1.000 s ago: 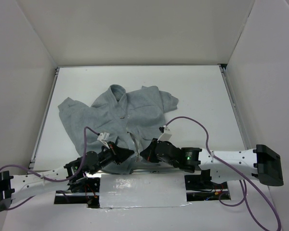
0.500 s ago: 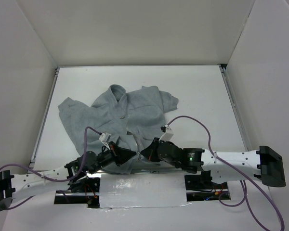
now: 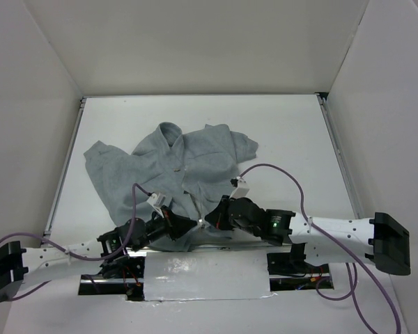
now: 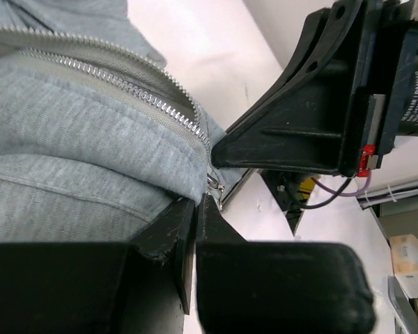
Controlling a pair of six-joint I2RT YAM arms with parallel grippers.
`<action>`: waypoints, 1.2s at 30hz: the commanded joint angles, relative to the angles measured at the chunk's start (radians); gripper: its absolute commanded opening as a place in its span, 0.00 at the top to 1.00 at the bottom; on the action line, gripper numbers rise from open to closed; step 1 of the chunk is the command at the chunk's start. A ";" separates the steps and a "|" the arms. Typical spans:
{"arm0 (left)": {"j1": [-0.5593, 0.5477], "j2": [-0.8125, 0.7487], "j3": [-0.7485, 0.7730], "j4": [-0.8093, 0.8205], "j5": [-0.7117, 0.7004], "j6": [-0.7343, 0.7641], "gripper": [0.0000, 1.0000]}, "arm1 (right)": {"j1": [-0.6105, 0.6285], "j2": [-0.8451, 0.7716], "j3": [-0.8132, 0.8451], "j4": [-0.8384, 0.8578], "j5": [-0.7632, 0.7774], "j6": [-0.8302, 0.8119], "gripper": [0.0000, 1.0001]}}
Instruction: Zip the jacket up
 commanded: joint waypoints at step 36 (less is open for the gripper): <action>-0.009 0.379 -0.237 0.196 -0.027 -0.154 1.00 | -0.117 0.351 0.153 0.136 -0.168 -0.232 0.99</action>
